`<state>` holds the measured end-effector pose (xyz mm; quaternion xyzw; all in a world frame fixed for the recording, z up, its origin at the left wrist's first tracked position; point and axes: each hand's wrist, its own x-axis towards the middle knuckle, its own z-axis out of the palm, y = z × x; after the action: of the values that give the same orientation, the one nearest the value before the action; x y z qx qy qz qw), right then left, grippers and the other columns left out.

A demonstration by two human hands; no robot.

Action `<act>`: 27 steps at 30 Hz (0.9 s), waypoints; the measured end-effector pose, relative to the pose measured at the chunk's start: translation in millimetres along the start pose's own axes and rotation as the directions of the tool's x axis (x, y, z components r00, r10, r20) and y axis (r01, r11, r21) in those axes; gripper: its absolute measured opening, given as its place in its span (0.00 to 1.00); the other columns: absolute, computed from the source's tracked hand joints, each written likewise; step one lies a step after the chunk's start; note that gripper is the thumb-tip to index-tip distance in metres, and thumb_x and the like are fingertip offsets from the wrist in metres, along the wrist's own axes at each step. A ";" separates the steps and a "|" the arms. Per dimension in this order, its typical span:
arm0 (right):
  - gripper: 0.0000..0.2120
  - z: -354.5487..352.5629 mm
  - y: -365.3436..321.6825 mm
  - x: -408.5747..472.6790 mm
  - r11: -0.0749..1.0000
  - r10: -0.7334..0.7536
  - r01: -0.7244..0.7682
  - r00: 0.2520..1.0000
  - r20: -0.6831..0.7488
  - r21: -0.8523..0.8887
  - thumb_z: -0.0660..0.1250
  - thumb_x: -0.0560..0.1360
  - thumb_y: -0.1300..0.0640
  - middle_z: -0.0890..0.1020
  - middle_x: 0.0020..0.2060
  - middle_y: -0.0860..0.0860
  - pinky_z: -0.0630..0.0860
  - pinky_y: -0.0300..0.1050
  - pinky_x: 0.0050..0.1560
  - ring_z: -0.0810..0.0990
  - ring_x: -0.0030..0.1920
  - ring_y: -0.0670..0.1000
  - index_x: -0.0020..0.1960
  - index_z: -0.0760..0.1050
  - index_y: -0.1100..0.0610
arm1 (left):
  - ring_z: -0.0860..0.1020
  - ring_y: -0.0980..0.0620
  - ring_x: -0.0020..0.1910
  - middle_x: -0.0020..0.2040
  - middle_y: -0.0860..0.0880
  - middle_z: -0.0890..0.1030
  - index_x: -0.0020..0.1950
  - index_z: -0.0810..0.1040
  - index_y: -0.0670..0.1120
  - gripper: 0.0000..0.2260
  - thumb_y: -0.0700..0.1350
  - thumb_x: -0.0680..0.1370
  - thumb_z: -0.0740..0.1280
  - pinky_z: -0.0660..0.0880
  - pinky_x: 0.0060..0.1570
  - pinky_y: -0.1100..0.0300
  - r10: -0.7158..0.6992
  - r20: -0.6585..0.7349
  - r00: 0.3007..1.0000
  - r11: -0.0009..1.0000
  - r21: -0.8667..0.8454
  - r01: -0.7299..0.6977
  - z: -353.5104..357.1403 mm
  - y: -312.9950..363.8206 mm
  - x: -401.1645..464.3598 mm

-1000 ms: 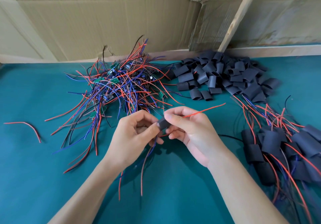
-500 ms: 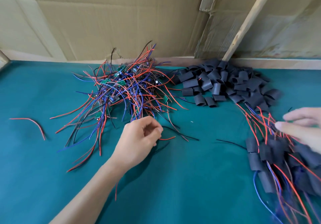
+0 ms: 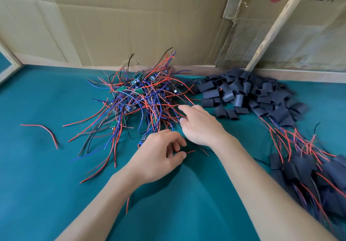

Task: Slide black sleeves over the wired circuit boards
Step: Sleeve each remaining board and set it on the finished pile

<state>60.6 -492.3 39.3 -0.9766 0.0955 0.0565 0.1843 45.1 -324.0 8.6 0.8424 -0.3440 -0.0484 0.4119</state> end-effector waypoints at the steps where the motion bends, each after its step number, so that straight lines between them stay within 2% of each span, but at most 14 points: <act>1: 0.22 1.6 -1.2 1.9 1.000 0.008 -0.008 1.000 0.007 0.000 0.53 0.85 0.49 0.64 0.77 0.50 0.69 0.58 0.60 0.69 0.72 0.61 0.78 0.62 0.45 | 0.77 0.51 0.37 0.43 0.53 0.78 0.50 0.81 0.49 0.06 0.42 0.75 0.73 0.68 0.38 0.73 0.000 -0.002 1.000 1.000 -0.001 0.000 0.0 -0.5 0.3; 4: 0.19 1.7 -1.9 4.6 1.000 0.027 -0.027 1.000 -0.015 -0.013 0.55 0.84 0.49 0.67 0.76 0.50 0.69 0.57 0.60 0.70 0.71 0.61 0.73 0.71 0.50 | 0.77 0.52 0.38 0.42 0.54 0.79 0.51 0.81 0.49 0.05 0.42 0.76 0.72 0.68 0.38 0.72 -0.013 -0.002 1.000 1.000 -0.017 0.013 0.4 -1.1 0.4; 6: 0.18 -0.9 0.4 2.3 0.998 0.035 -0.032 0.998 -0.058 0.048 0.60 0.82 0.49 0.71 0.74 0.50 0.70 0.55 0.62 0.72 0.70 0.59 0.69 0.76 0.51 | 0.77 0.54 0.37 0.39 0.54 0.80 0.51 0.81 0.48 0.05 0.42 0.76 0.72 0.68 0.38 0.72 -0.037 -0.012 0.999 0.998 -0.048 0.036 1.0 -1.8 0.2; 9: 0.20 -8.0 9.4 -13.1 0.979 0.086 -0.053 0.982 -0.166 0.195 0.66 0.78 0.49 0.76 0.71 0.49 0.71 0.51 0.60 0.74 0.69 0.57 0.69 0.78 0.49 | 0.76 0.55 0.35 0.37 0.53 0.80 0.50 0.81 0.49 0.04 0.41 0.77 0.71 0.69 0.38 0.71 -0.108 -0.028 0.994 0.986 -0.127 0.104 1.1 -3.2 0.9; 12: 0.18 -16.5 22.2 -38.9 0.959 0.155 -0.068 0.939 -0.307 0.275 0.67 0.76 0.52 0.81 0.65 0.48 0.68 0.46 0.57 0.74 0.67 0.57 0.66 0.82 0.49 | 0.80 0.49 0.34 0.38 0.52 0.82 0.50 0.81 0.49 0.04 0.40 0.78 0.70 0.74 0.37 0.64 -0.185 -0.019 0.982 0.957 -0.231 0.176 0.1 -5.6 2.6; 14: 0.17 -20.1 23.3 -60.7 0.955 0.144 -0.041 0.930 -0.339 0.293 0.68 0.76 0.53 0.82 0.63 0.47 0.68 0.44 0.57 0.76 0.64 0.54 0.64 0.82 0.49 | 0.84 0.49 0.36 0.42 0.50 0.85 0.51 0.82 0.48 0.04 0.41 0.80 0.69 0.74 0.33 0.63 -0.239 -0.009 0.971 0.906 -0.362 0.219 1.2 -4.6 3.1; 16: 0.15 -19.3 15.1 -84.6 0.966 0.064 0.024 0.942 -0.329 0.257 0.68 0.77 0.52 0.81 0.62 0.47 0.72 0.44 0.60 0.78 0.61 0.50 0.63 0.82 0.50 | 0.86 0.47 0.39 0.45 0.46 0.87 0.53 0.82 0.46 0.05 0.43 0.82 0.67 0.78 0.33 0.61 -0.303 0.010 0.953 0.789 -0.558 0.257 2.8 0.6 3.6; 19: 0.14 -7.0 -10.8 -116.0 0.973 -0.226 0.231 0.955 -0.191 0.008 0.63 0.79 0.46 0.75 0.62 0.46 0.70 0.46 0.67 0.72 0.62 0.50 0.61 0.78 0.49 | 0.85 0.49 0.42 0.46 0.43 0.87 0.53 0.84 0.41 0.14 0.51 0.81 0.66 0.82 0.41 0.59 -0.338 0.108 0.935 0.564 -0.772 0.293 5.8 6.9 3.7; 20: 0.15 -2.8 -18.4 -123.0 0.957 -0.289 0.289 0.950 -0.116 -0.013 0.62 0.79 0.45 0.73 0.63 0.45 0.68 0.46 0.69 0.69 0.63 0.50 0.62 0.76 0.49 | 0.84 0.50 0.42 0.45 0.43 0.86 0.53 0.85 0.41 0.16 0.52 0.80 0.66 0.81 0.41 0.60 -0.327 0.135 0.935 0.538 -0.787 0.302 5.8 7.4 2.5; 22: 0.17 -1.0 -23.6 -127.0 0.938 -0.347 0.347 0.938 -0.010 -0.001 0.63 0.79 0.43 0.73 0.66 0.44 0.67 0.47 0.71 0.67 0.65 0.50 0.64 0.74 0.47 | 0.82 0.51 0.41 0.44 0.41 0.85 0.51 0.86 0.41 0.13 0.49 0.82 0.65 0.80 0.40 0.62 -0.303 0.153 0.940 0.563 -0.768 0.307 5.2 6.6 0.2; 23: 0.15 -4.3 -22.7 -125.3 0.930 -0.368 0.368 0.930 0.010 0.019 0.63 0.78 0.43 0.76 0.63 0.44 0.70 0.48 0.68 0.70 0.62 0.50 0.62 0.76 0.46 | 0.81 0.51 0.40 0.43 0.41 0.84 0.50 0.86 0.41 0.12 0.45 0.83 0.64 0.79 0.39 0.63 -0.305 0.148 0.941 0.579 -0.756 0.306 5.2 5.7 -0.3; 25: 0.09 -16.0 -15.7 -116.7 0.924 -0.351 0.348 0.936 -0.010 0.161 0.67 0.76 0.47 0.83 0.48 0.45 0.76 0.45 0.55 0.77 0.50 0.46 0.53 0.81 0.49 | 0.81 0.51 0.36 0.39 0.42 0.84 0.46 0.84 0.41 0.13 0.42 0.84 0.63 0.79 0.36 0.62 -0.329 0.118 0.937 0.608 -0.732 0.306 5.3 3.9 0.3; 27: 0.04 -28.7 1.0 -104.5 0.898 -0.256 0.274 0.962 -0.096 0.345 0.70 0.74 0.51 0.85 0.39 0.42 0.77 0.36 0.47 0.82 0.42 0.41 0.45 0.83 0.49 | 0.81 0.51 0.32 0.37 0.43 0.83 0.47 0.82 0.39 0.12 0.41 0.84 0.62 0.79 0.34 0.62 -0.345 0.103 0.933 0.609 -0.732 0.306 6.1 4.1 1.4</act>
<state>-39.4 -486.6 80.7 -0.9321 -0.0250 -0.0110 0.3613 41.7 -330.7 7.8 0.6530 -0.1259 -0.2365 0.7084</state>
